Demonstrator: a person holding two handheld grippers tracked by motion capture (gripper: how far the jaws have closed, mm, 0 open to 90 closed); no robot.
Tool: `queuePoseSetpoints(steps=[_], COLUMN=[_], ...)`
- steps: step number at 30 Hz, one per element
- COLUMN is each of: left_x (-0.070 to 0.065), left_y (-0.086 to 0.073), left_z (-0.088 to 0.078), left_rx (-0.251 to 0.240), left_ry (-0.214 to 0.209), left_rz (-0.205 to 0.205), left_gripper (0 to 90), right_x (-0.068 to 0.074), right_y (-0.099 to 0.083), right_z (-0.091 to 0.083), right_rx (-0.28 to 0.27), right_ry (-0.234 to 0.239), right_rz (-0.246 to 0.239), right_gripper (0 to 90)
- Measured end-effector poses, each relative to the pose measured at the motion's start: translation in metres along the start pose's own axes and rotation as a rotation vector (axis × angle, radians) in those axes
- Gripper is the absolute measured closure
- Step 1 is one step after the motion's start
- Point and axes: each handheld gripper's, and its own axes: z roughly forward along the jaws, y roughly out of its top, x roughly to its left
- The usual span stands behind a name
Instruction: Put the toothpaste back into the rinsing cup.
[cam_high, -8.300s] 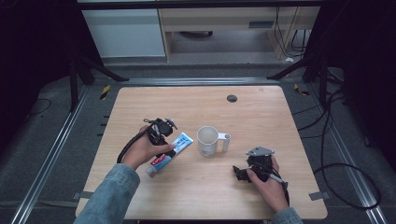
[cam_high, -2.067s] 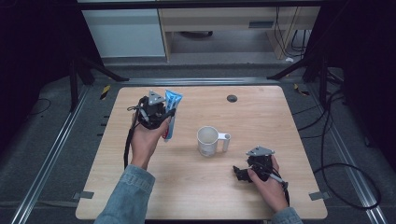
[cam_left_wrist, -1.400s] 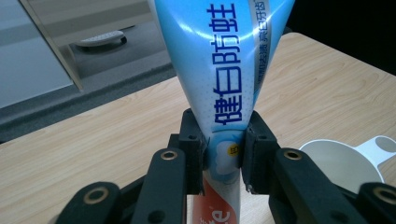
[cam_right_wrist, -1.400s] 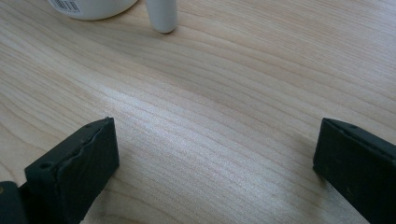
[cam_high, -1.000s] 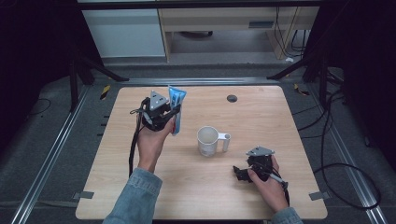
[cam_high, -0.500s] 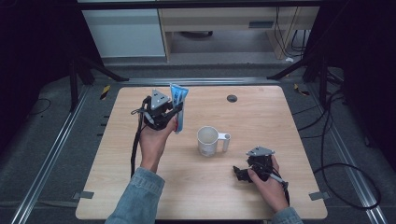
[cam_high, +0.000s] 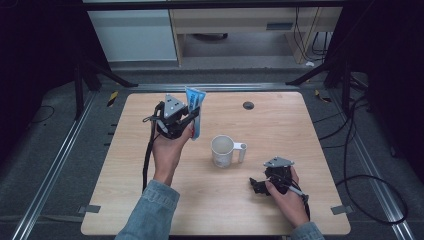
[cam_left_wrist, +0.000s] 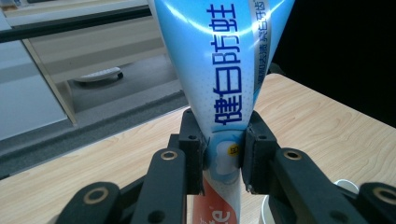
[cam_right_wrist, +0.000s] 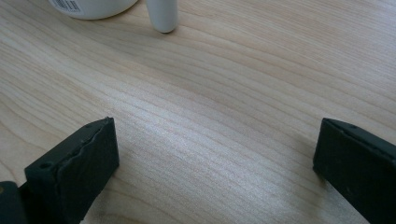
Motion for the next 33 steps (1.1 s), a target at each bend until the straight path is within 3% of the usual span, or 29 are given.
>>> queuePoseSetpoints(steps=[33], left_x=[-0.025], left_y=[0.018], left_z=[-0.002], left_rx=[-0.069], left_ry=[-0.051], left_rz=[0.035], left_gripper=[72.6], right_x=[0.0], right_y=[0.0], right_z=[0.0], right_rx=[-0.001], right_ry=[-0.001], right_rz=[0.0], right_gripper=[0.4])
